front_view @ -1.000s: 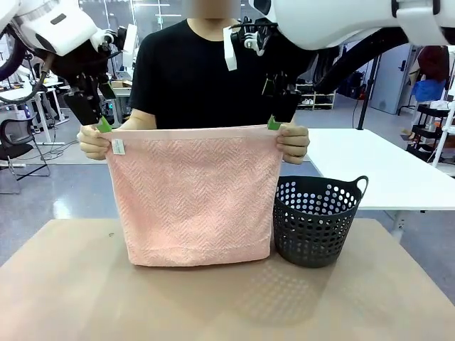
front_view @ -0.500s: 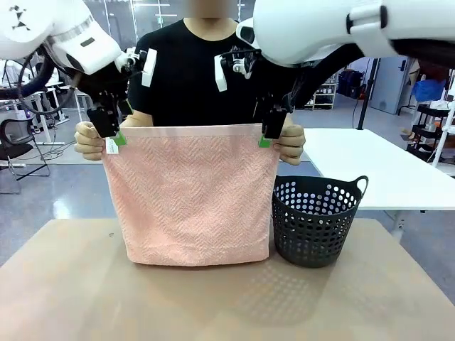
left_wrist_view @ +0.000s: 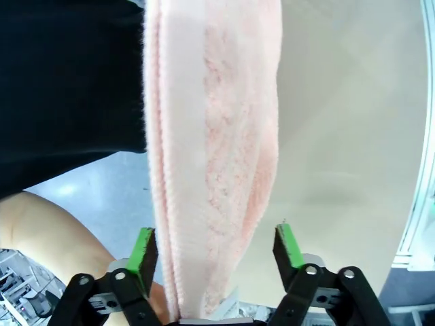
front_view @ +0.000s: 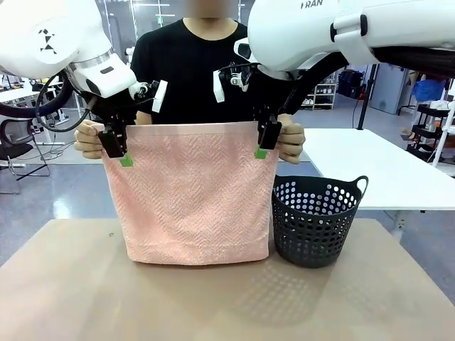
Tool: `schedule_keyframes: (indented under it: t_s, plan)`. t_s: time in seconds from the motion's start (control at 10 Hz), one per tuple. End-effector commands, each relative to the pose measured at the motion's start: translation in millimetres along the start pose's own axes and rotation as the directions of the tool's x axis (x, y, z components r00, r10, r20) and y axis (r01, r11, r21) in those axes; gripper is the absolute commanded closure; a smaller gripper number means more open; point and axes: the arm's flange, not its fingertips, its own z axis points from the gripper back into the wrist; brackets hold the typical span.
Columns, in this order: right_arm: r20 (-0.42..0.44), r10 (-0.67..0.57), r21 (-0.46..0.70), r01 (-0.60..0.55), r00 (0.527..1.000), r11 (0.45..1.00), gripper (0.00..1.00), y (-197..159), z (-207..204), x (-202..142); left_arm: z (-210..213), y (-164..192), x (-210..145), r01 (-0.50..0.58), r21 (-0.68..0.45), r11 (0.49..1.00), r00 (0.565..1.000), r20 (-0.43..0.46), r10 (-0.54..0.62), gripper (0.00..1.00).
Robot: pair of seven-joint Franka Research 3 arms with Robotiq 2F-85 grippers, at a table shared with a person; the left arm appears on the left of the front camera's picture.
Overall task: Fold the towel.
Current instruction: Release the end of the 100 cm Hotel Towel you were holding and grab the top end of the folded side.
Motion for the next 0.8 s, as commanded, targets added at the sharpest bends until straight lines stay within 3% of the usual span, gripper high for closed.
schedule_keyframes:
  t_s: [0.0,0.1,0.7]
  plan:
    - [0.011,0.003,0.023,-0.003,1.000,1.000,0.76,-3.8,2.5,-1.8,10.2,2.1,-1.8,0.012,-0.036,0.999,1.000,0.023,-0.011,0.85]
    - [0.010,-0.002,0.023,0.001,1.000,1.000,1.00,-4.3,2.7,-3.6,10.9,1.8,-4.5,0.004,-0.035,0.999,1.000,0.028,-0.003,1.00]
    - [0.008,-0.007,0.026,0.007,1.000,1.000,1.00,-0.4,2.2,-4.3,11.4,-2.3,-8.6,-0.010,-0.037,0.999,0.999,0.040,0.012,1.00]
